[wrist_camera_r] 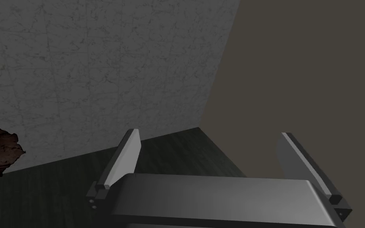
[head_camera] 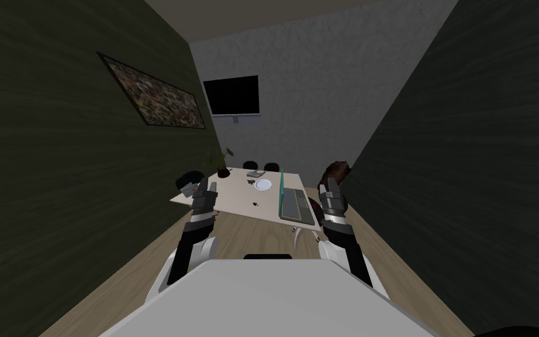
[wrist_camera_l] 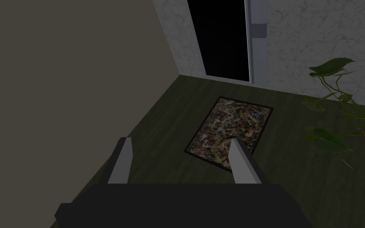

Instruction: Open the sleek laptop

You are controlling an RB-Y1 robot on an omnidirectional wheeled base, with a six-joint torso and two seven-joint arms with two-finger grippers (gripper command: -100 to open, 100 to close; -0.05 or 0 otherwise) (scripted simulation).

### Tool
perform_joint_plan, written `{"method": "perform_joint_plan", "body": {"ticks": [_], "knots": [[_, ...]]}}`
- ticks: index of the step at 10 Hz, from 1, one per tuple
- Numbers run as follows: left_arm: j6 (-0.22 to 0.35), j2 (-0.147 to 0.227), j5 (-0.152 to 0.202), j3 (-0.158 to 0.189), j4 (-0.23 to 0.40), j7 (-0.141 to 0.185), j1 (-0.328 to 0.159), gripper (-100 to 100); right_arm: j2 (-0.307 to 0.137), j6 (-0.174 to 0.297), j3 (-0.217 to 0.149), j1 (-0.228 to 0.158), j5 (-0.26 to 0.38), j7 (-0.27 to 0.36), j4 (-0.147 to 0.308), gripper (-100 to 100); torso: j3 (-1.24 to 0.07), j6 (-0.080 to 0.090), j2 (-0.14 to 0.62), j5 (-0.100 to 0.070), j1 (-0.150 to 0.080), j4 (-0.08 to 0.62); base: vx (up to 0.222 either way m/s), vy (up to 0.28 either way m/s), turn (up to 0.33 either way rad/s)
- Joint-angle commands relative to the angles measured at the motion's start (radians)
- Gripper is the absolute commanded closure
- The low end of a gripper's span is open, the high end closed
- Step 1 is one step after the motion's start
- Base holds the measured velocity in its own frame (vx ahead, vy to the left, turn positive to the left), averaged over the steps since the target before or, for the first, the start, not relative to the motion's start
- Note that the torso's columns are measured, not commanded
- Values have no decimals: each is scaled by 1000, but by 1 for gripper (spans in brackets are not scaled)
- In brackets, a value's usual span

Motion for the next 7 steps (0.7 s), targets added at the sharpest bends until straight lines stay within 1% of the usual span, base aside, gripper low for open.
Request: {"method": "perform_joint_plan", "body": {"ticks": [1, 3, 7], "knots": [[0, 0, 0, 0, 0, 0, 0, 0, 0, 0, 0, 0, 0, 0, 0, 0, -82, 0, 40, 0, 0, 41, 0, 0, 0], [0, 0, 0, 0, 0, 0, 0, 0, 0, 0, 0, 0, 0, 0, 0, 0, -351, 0, 175, 0, 0, 176, 0, 0, 0], [0, 0, 0, 0, 0, 0, 0, 0, 0, 0, 0, 0, 0, 0, 0, 0, -939, 0, 470, 0, 0, 470, 0, 0, 0]]}}
